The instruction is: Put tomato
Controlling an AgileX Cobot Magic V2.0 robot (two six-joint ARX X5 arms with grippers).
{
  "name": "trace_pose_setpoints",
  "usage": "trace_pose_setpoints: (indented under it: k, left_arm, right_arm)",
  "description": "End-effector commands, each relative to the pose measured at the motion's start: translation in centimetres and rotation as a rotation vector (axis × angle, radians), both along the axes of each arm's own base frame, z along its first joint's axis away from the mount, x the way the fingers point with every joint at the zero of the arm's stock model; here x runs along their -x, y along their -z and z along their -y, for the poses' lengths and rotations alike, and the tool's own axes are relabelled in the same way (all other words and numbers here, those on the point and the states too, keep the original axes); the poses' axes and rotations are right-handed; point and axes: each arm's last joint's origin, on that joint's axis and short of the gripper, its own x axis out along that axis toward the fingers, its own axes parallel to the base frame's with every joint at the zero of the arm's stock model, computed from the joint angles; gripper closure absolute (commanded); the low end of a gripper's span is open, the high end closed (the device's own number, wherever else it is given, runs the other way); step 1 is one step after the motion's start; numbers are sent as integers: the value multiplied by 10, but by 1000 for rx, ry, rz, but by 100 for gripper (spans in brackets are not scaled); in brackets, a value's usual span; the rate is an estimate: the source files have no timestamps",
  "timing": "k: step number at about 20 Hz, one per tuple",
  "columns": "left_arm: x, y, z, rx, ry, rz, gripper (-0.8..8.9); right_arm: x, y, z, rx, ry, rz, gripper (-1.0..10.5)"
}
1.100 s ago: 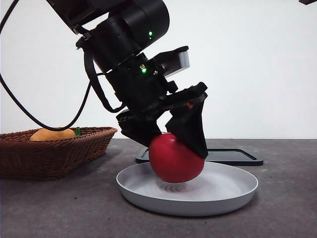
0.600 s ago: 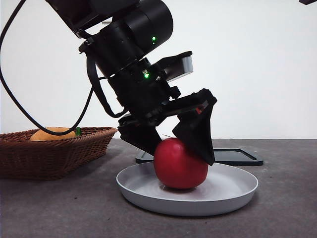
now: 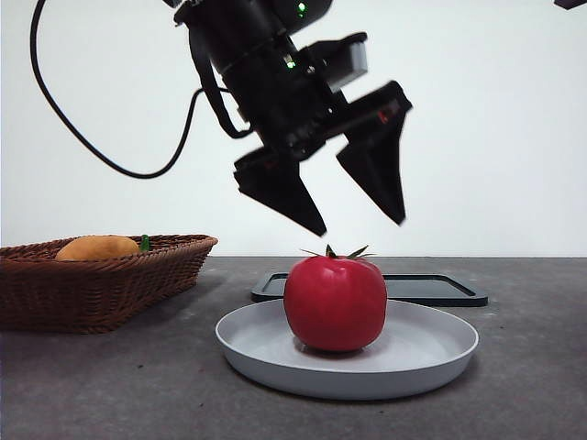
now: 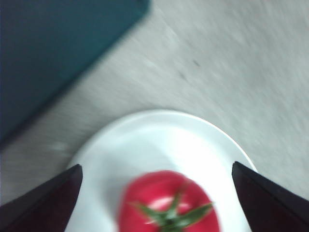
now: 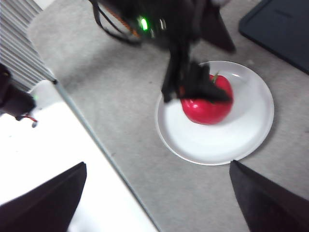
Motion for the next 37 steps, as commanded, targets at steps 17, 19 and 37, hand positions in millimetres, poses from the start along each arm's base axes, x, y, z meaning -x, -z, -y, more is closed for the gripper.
trace_pose_setpoints:
  k: [17,19,37]
  left_arm:
    - [82,-165,-203,204,-311,183,315]
    - [102,-165,-209,199,-256,126,315]
    - [154,-154,-211,226,9,-133,318]
  right_arm:
    - [-5,-8,-2,-9,25,69,476]
    - [-7,-8,-3,-12,25,76,476]
    - [-57,16,-36,14,-12,-22,472]
